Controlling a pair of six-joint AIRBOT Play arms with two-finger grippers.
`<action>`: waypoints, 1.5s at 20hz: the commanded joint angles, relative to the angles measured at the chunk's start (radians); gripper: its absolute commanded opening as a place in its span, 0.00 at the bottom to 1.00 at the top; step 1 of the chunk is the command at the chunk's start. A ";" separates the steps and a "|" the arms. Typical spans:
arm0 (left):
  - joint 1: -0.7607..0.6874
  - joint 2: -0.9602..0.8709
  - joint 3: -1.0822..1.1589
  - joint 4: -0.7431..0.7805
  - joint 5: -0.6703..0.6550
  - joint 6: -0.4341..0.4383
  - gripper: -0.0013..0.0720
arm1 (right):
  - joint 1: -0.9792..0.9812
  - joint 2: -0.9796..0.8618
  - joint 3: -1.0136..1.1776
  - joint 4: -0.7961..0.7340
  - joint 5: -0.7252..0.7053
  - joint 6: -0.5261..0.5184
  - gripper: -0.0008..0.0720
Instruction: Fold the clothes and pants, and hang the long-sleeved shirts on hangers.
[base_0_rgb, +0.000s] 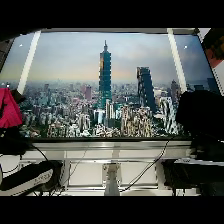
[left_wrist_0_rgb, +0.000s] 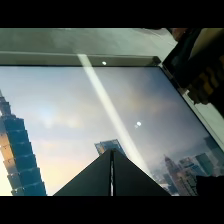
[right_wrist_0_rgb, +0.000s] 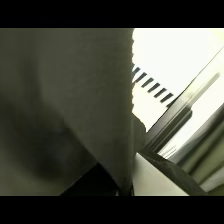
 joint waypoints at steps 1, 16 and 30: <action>0.000 -0.002 0.000 -0.002 0.001 -0.007 0.02 | -0.010 0.001 0.038 -0.051 -0.076 0.018 0.03; 0.073 0.021 0.001 0.141 0.003 -0.010 0.02 | 0.185 0.018 0.418 0.861 0.043 -0.040 0.03; 0.393 0.392 0.000 0.137 -0.369 -0.049 0.02 | 0.965 0.061 0.586 0.821 0.030 0.159 0.03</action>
